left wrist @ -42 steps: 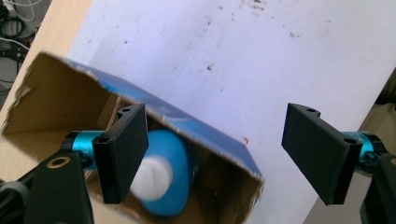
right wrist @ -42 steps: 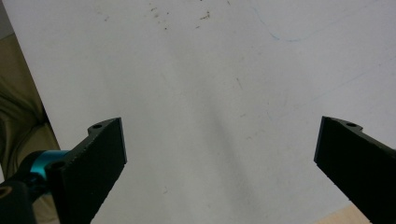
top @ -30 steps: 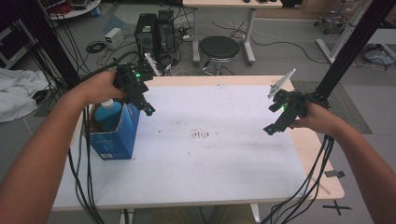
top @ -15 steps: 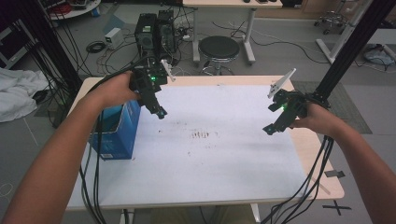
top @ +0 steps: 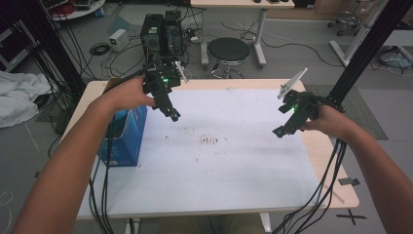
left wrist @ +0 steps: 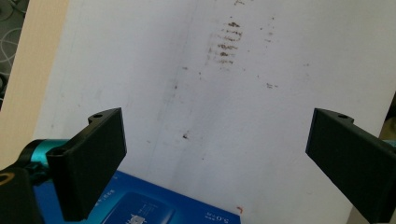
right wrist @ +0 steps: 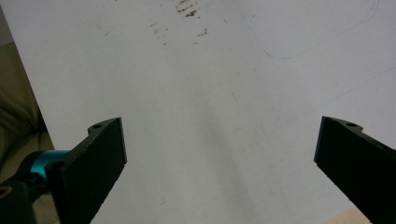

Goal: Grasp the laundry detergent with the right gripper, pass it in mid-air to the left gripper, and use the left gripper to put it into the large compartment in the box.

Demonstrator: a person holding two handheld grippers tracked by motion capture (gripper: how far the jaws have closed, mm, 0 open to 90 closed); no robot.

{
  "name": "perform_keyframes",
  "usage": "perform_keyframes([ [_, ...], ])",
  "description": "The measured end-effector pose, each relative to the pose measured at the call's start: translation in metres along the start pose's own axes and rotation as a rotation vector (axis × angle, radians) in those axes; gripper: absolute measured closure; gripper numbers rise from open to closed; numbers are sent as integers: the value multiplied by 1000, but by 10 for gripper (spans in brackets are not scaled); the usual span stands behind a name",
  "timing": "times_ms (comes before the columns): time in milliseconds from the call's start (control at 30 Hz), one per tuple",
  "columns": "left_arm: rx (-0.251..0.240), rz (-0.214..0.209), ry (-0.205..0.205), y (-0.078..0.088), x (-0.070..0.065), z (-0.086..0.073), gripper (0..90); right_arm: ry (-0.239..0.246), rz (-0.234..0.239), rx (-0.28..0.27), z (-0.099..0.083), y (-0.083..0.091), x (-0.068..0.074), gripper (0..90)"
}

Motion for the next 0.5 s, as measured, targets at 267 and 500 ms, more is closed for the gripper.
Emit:
perform_keyframes([
  [267,-21,-5,-37,-5,-2,6,51,4,2,5,4,-2,0,13],
  [500,-25,-2,-49,-6,-1,7,51,0,0,3,4,-1,-1,13],
])
Point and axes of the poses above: each handheld gripper's, and its own axes: y roughly backward along the jaws, z roughly out of its top, x roughly to its left, the point moved 2 cm from there along -y, roughly forward along the jaws, and after that the axes turned 12 degrees about -z, right-handed, at the moved point
